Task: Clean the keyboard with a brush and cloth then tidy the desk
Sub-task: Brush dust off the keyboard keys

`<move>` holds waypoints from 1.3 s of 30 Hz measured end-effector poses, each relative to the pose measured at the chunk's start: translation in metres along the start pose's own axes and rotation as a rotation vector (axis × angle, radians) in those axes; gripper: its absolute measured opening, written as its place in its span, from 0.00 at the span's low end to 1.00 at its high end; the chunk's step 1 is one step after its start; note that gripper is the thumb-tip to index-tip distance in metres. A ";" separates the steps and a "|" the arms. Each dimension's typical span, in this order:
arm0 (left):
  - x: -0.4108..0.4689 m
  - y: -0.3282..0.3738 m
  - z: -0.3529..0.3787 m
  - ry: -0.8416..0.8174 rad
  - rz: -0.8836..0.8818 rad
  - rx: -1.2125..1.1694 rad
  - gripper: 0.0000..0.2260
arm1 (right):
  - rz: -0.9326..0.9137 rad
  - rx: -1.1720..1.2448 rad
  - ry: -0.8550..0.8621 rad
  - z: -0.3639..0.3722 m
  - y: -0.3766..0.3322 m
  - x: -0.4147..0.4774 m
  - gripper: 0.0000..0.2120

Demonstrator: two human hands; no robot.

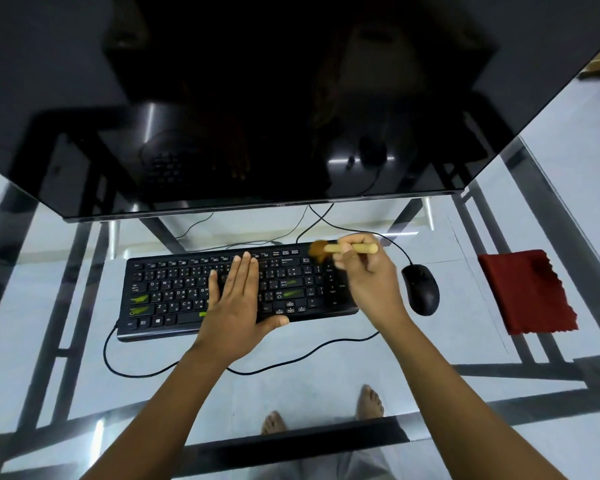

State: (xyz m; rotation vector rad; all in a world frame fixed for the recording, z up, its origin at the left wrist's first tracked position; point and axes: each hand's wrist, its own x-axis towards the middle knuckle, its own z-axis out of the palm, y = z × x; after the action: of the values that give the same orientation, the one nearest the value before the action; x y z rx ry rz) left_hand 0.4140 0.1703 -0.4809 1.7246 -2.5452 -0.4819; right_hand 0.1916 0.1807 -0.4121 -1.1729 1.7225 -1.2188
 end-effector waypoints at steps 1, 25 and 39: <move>-0.001 -0.002 0.000 -0.001 -0.003 0.000 0.52 | 0.056 0.050 -0.120 0.008 -0.002 -0.001 0.04; -0.015 -0.026 -0.011 0.011 -0.004 0.041 0.49 | -0.158 -0.153 -0.219 0.064 -0.021 -0.015 0.05; -0.026 -0.046 -0.014 0.046 -0.037 -0.006 0.48 | 0.028 -0.120 -0.358 0.097 -0.030 -0.014 0.06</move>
State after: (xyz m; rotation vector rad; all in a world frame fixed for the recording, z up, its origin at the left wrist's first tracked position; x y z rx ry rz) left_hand 0.4682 0.1747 -0.4764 1.7629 -2.4826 -0.4454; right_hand 0.2919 0.1599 -0.4117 -1.3405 1.5498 -0.8366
